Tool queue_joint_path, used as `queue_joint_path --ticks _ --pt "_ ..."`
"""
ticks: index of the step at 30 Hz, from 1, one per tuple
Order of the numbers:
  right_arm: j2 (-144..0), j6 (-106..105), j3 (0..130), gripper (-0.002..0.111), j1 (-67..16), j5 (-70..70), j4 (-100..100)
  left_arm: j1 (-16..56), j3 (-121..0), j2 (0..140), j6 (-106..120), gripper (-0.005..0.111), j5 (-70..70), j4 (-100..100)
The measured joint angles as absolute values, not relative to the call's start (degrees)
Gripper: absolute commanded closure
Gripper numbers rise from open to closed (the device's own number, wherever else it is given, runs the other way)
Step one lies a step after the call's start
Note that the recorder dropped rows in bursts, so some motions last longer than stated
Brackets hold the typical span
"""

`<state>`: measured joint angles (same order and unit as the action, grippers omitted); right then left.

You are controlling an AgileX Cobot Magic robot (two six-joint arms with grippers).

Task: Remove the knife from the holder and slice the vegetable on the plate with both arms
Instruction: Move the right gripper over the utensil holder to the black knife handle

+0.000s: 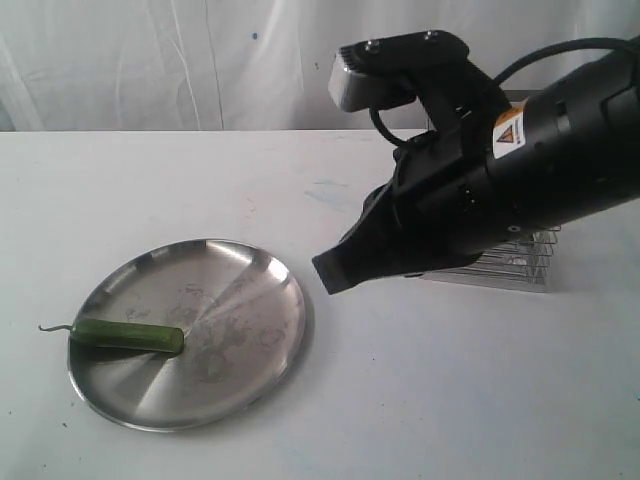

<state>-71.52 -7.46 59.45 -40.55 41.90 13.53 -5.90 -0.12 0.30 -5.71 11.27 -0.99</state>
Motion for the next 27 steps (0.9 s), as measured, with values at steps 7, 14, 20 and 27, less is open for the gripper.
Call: queue_joint_path --ticks 7,14,20,27 --pt "-71.52 -2.97 59.55 0.079 -40.55 39.88 13.41 -5.90 -0.12 0.30 -5.71 0.107 11.27 -0.99" --pt "-71.52 4.49 59.83 0.046 -40.55 40.62 8.35 -5.90 -0.12 0.30 -5.71 0.107 11.27 -0.99" --pt "-73.68 17.09 67.70 0.046 -40.55 41.99 -5.47 -5.90 -0.12 0.30 -5.71 0.107 11.27 -0.99" --pt "-88.64 26.77 84.06 0.046 -41.50 54.47 -13.32 -5.90 -0.12 0.30 -5.71 0.107 11.27 -0.99"
